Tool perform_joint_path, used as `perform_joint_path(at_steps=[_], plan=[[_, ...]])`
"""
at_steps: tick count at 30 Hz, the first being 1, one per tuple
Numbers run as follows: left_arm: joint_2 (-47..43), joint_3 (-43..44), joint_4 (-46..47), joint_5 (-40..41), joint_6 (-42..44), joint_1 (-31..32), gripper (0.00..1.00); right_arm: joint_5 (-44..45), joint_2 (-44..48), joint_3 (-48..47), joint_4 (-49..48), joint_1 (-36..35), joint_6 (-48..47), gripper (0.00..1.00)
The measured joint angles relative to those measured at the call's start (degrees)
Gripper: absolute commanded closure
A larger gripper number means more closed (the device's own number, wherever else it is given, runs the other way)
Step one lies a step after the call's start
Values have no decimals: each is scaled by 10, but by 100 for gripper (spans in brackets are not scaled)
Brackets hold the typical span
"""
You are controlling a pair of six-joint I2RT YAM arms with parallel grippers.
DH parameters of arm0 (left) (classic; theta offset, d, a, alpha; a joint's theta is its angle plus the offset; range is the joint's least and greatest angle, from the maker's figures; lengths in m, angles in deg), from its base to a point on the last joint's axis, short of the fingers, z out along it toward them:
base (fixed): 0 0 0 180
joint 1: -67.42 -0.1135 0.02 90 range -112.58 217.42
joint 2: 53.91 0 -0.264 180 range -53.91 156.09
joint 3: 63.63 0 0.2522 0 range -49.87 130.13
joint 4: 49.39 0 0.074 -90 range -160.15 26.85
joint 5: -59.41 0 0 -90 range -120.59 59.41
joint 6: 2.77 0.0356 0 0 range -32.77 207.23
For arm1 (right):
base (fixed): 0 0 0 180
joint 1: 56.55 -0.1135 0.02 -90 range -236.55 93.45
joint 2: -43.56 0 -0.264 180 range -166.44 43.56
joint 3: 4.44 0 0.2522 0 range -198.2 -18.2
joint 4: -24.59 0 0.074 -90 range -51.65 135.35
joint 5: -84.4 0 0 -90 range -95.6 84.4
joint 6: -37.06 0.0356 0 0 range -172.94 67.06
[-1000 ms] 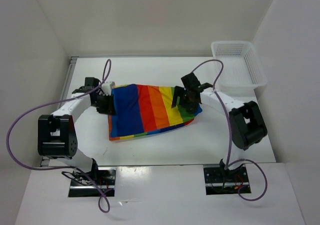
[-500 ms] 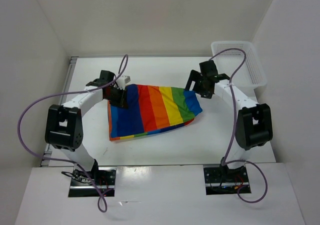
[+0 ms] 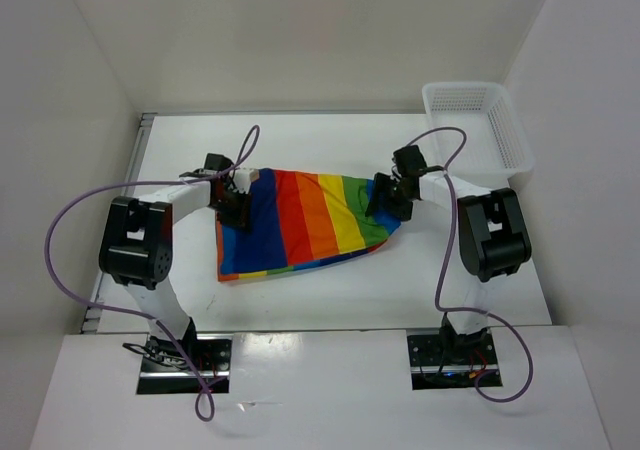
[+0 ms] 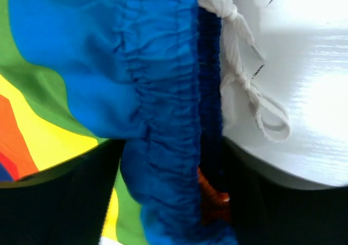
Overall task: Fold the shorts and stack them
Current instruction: Fold the shorts
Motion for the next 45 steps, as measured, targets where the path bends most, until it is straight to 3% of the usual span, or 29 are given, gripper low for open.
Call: perform_joint_path(at_steps=[4, 5, 8, 13, 18, 25, 30, 38, 45], plan=[[1, 1, 3, 0, 0, -1, 72, -6, -11, 3, -16, 0, 0, 67], [1, 1, 4, 0, 0, -1, 72, -6, -13, 5, -17, 0, 5, 82], [3, 3, 4, 0, 0, -1, 72, 6, -12, 7, -21, 0, 19, 100], [11, 12, 5, -11, 0, 0, 72, 74, 5, -12, 4, -6, 33, 100], [17, 19, 9, -22, 0, 5, 72, 148, 26, -90, 57, -25, 35, 100], [25, 35, 1, -27, 0, 5, 73, 231, 44, -211, 115, -133, 40, 100], [24, 75, -16, -53, 1, 5, 73, 251, 44, -238, 143, -189, 58, 100], [26, 118, 7, -106, 0, 32, 76, 256, 22, -273, 178, -197, 82, 100], [110, 192, 30, -115, 0, 62, 76, 269, 12, -308, 198, -216, 84, 100]])
